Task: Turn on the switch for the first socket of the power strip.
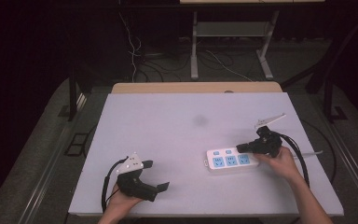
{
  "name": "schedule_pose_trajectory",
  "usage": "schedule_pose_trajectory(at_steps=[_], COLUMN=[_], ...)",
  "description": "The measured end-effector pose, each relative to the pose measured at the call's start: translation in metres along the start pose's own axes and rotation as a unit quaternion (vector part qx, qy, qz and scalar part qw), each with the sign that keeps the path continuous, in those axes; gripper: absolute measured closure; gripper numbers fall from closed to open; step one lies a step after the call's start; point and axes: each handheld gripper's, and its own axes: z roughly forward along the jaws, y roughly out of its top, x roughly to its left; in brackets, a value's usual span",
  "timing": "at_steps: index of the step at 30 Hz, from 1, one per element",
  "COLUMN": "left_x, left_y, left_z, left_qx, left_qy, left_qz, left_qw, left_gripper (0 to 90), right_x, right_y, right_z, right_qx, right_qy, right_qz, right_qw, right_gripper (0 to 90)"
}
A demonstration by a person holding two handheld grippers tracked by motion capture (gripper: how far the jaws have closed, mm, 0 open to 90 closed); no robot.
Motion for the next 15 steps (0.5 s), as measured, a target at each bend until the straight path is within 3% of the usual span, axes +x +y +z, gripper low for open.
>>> schedule_pose_trajectory(at_steps=[8, 12, 15], left_x=[-0.0007, 0.0007, 0.0022], left_y=[0.0001, 0.0, -0.0001], left_z=[0.0004, 0.0, 0.0007], left_qx=[0.002, 0.001, 0.002], left_qy=[-0.002, -0.001, -0.001], left_qz=[0.003, 0.0, -0.001], left_qw=[1.0, 1.0, 1.0], left_gripper=[0.0, 0.0, 0.0], right_x=[0.0051, 0.0021, 0.0045], right_y=[-0.0001, -0.0022, -0.0004], right_z=[0.0025, 0.002, 0.002], right_qx=[-0.009, -0.016, -0.01], right_qy=[-0.03, -0.02, -0.027], right_qz=[-0.017, -0.009, -0.012], right_qw=[0.9994, 0.9996, 0.9995], right_gripper=[90.0, 90.0, 90.0])
